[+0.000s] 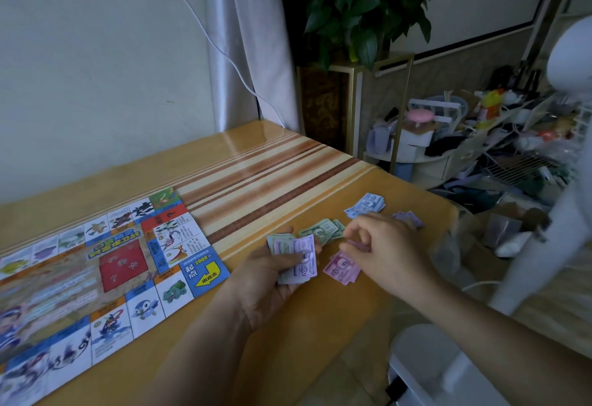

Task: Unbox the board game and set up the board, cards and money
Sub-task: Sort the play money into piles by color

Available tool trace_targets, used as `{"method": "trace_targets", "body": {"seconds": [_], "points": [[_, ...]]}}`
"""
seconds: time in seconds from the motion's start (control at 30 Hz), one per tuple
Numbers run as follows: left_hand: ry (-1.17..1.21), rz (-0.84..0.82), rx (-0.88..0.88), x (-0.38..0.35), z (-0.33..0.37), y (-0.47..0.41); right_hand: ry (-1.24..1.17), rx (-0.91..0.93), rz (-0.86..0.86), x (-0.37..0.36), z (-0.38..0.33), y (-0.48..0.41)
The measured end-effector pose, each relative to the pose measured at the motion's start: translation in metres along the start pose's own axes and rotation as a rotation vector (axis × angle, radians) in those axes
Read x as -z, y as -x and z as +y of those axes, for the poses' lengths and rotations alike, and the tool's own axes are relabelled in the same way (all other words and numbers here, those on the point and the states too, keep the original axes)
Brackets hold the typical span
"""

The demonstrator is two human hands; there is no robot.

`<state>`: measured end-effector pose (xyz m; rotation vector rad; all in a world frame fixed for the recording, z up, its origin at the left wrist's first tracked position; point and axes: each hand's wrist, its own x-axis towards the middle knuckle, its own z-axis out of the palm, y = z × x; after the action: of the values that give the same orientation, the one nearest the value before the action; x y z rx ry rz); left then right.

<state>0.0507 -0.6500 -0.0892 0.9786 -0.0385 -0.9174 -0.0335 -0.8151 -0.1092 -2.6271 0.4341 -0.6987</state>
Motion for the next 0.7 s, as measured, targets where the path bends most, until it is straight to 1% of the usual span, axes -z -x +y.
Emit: {"method": "trace_targets", "body": {"seconds": [0.03, 0.07, 0.13, 0.17, 0.23, 0.37, 0.47, 0.57, 0.63, 0.7], "points": [[-0.055, -0.003, -0.015, -0.001, -0.001, 0.001, -0.119, -0.028, -0.015, 0.004, -0.005, -0.002], [-0.115, -0.009, -0.032, -0.004, -0.002, 0.001, -0.247, -0.069, -0.065, 0.007, -0.010, -0.004], [-0.223, -0.034, -0.074, -0.009, -0.005, 0.002, -0.433, -0.141, -0.207, 0.012, -0.020, -0.008], [-0.255, -0.050, -0.095, -0.011, -0.006, 0.002, -0.456, -0.152, -0.256, 0.013, -0.024, -0.010], [-0.254, -0.072, -0.108, -0.014, -0.007, 0.002, -0.459, -0.162, -0.279, 0.015, -0.024, -0.012], [-0.093, -0.097, -0.049, -0.015, -0.005, 0.002, -0.516, -0.176, -0.271, 0.016, -0.016, -0.015], [-0.056, -0.096, -0.042, -0.017, -0.005, 0.002, -0.530, -0.196, -0.205, 0.017, -0.007, -0.017], [-0.017, -0.074, -0.058, -0.020, -0.003, 0.000, -0.501, -0.297, -0.084, 0.024, 0.014, -0.025], [-0.012, -0.074, -0.065, -0.021, -0.003, -0.002, -0.414, -0.354, 0.030, 0.028, 0.034, -0.029], [-0.023, -0.062, -0.063, -0.022, -0.003, -0.004, -0.295, -0.400, 0.109, 0.029, 0.052, -0.031]]}}
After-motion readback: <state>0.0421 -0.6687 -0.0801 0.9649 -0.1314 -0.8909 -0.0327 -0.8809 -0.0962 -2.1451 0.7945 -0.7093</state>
